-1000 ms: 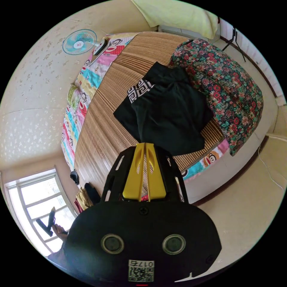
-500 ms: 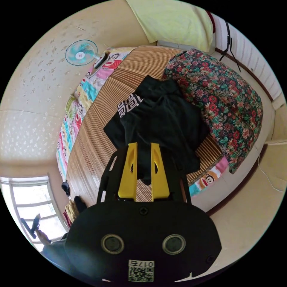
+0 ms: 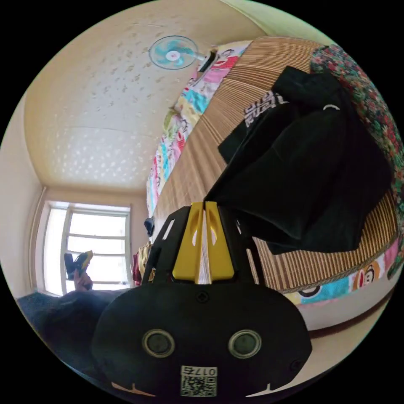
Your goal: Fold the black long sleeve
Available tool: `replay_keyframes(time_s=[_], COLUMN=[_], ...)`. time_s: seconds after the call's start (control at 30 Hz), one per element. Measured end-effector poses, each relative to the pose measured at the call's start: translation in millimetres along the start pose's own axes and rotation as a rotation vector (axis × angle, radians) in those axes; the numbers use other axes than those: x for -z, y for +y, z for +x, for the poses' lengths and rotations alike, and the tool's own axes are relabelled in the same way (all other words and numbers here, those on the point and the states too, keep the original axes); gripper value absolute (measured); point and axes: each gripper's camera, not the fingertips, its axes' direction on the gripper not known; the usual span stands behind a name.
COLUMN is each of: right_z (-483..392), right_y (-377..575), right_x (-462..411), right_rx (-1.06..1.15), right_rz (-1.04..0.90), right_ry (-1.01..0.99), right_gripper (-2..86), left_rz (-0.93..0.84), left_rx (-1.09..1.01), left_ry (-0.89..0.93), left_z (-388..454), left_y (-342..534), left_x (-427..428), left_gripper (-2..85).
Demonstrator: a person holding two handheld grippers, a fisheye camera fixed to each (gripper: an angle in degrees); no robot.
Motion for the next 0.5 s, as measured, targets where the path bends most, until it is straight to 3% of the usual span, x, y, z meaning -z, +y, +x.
replay_keyframes(time_s=[0.1, 0.17, 0.27, 0.4, 0.5], right_z=[-22.9, -20.7, -20.0, -44.0, -62.3], right_y=[-12.9, -8.6, -0.3, -14.6, -55.2], right_x=[-49.9, -99.5, -117.8, -91.9, -45.4], right_rx=[0.131, 0.179, 0.2, 0.243, 0.255], right_rz=[-0.346, -0.703, -0.906, -0.931, -0.673], right_ry=[0.134, 0.264, 0.309, 0.222, 0.304], right_gripper=[0.8, 1.0, 1.1, 1.6, 3.4], left_rz=[0.001, -0.004, -0.004, 0.01, 0.004], left_rx=[-0.07, -0.127, -0.167, -0.181, -0.154], left_ry=[0.034, 0.047, 0.016, 0.034, 0.109], left_z=[0.9, 5.7, 6.6, -5.4, -21.7], left_y=[-6.4, -9.9, -13.5, -14.2, -17.3], left_x=[-3.5, -6.6, -7.8, -3.7, -2.5], left_gripper=[-0.9, -1.0, -1.0, -1.0, -1.0])
